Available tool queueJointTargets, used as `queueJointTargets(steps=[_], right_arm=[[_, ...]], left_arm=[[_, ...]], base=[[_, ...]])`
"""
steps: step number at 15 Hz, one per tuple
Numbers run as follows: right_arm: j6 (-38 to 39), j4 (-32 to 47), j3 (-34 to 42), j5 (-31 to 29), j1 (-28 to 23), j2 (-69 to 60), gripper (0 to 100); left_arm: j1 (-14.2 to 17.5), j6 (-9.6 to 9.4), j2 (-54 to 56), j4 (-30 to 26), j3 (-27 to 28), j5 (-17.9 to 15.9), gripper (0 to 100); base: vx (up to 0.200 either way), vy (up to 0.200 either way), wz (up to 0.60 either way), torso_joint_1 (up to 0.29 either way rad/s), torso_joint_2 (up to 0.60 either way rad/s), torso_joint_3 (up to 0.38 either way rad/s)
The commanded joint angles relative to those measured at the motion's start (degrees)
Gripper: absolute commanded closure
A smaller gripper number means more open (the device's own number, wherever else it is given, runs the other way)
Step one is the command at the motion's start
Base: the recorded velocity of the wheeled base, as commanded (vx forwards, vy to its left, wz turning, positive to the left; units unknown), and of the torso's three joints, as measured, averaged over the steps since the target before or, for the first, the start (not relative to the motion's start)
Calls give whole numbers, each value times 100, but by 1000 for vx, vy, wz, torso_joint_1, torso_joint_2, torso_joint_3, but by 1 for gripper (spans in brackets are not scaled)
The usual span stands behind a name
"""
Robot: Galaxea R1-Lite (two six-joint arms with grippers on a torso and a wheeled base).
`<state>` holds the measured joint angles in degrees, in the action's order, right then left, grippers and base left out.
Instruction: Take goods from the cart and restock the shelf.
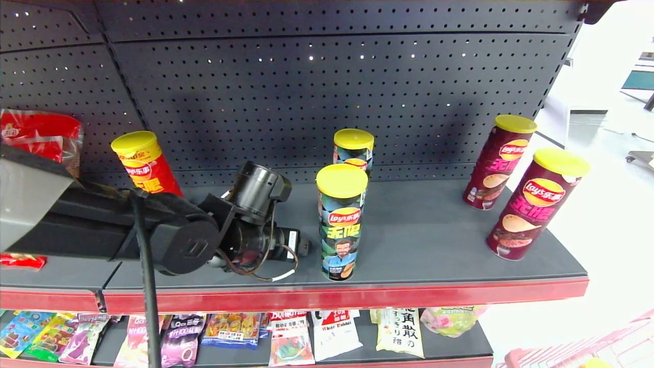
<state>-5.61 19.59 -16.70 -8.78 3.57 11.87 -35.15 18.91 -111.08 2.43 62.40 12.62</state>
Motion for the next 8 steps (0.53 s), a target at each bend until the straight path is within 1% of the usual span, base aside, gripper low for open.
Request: queueJointTargets(steps=[1,4,8], right_arm=[[-2,1,18,-1,-6,43,0],[-2,1,0,-1,-6,34,0],[-2,1,-9,-1,-14,34,0]], left_arm=[[-71,-1,-98,4,88,4,0],[-150,-1,-203,4,176,4,0],[-150,-1,-291,4,272,4,0]], base=[[0,0,0,0,0,0],[0,0,0,0,0,0],[0,0,0,0,0,0]])
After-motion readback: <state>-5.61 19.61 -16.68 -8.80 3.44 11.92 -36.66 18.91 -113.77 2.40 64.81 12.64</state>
